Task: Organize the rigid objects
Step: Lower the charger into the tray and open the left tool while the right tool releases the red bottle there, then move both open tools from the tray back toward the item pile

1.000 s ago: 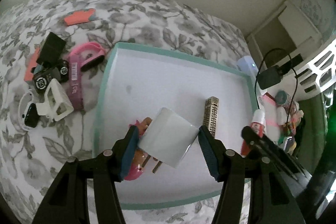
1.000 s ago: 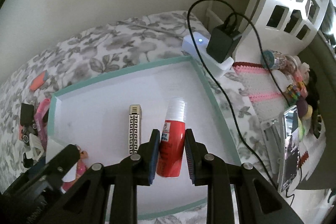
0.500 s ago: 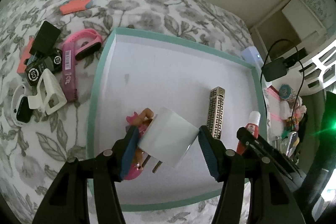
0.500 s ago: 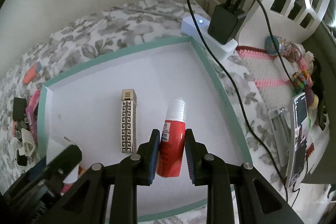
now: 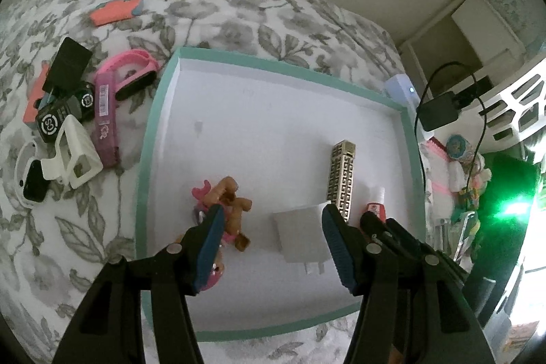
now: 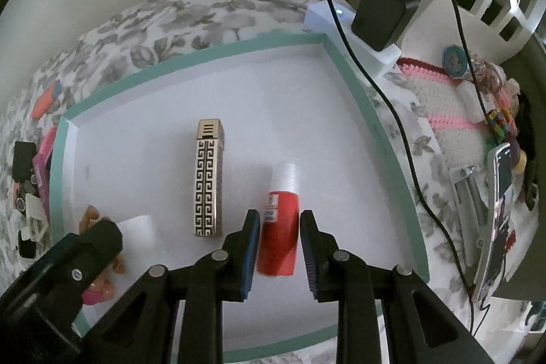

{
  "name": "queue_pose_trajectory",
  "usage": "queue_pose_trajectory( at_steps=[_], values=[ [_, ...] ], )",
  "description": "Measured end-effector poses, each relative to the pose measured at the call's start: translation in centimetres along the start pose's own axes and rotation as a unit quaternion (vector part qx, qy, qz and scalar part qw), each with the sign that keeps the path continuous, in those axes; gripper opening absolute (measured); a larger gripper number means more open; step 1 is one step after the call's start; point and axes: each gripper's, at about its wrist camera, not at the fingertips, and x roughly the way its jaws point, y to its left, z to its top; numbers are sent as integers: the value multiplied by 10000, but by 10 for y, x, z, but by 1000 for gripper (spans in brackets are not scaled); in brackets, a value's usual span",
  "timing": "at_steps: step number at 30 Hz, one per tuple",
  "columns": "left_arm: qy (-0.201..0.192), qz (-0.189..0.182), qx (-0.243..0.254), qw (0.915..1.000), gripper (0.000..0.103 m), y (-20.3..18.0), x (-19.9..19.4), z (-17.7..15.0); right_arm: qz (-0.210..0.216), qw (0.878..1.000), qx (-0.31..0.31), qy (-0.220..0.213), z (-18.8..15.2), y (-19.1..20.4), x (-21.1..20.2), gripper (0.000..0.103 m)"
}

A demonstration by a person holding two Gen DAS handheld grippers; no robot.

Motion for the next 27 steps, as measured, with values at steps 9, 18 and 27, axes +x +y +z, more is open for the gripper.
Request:
queue_pose_trajectory(
  at_steps=[9, 18, 27],
  values=[
    [-246, -37, 38, 9997, 60, 1, -21, 4, -4, 9999, -49, -148, 2, 0, -9, 28],
    [-536, 318, 23, 9981, 60, 12, -39, 10, 72, 9976, -204, -663, 7, 10, -42, 28],
    [-479, 832, -226, 9951, 60, 40, -36, 12, 222, 9963, -522, -647, 2, 29, -40, 28]
  ],
)
